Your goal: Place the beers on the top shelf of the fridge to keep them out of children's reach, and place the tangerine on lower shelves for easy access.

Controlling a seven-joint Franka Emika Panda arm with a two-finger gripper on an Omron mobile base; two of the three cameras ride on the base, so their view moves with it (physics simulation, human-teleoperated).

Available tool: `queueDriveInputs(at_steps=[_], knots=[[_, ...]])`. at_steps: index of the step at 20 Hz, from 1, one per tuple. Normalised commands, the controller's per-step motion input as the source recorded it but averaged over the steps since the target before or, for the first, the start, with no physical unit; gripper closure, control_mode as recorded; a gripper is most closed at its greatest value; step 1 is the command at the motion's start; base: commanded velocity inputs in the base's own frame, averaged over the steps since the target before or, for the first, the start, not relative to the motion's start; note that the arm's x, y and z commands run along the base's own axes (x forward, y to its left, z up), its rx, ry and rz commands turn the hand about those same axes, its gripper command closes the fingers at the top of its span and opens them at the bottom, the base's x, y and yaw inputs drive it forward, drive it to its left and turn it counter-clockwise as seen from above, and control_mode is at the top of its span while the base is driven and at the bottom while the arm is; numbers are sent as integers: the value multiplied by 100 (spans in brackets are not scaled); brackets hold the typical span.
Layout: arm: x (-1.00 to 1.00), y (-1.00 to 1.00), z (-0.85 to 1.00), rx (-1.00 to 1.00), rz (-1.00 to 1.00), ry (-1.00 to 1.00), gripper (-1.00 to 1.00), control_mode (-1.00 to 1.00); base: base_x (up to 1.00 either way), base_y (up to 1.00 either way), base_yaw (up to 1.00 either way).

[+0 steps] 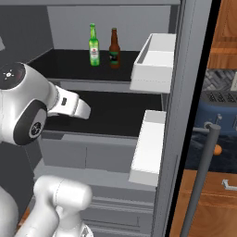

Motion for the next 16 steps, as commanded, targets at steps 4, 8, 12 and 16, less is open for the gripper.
queueDriveInputs(at_steps=[4, 8, 12, 16], knots=[[-2, 6, -25, 0, 0, 3, -100, -100, 0, 0, 0], [-11, 0, -16, 0, 0, 1, -100, -100, 0, 0, 0], [-24, 0, -8, 0, 0, 0, -100, -100, 0, 0, 0], [-23, 0, -7, 0, 0, 0, -100, -100, 0, 0, 0]])
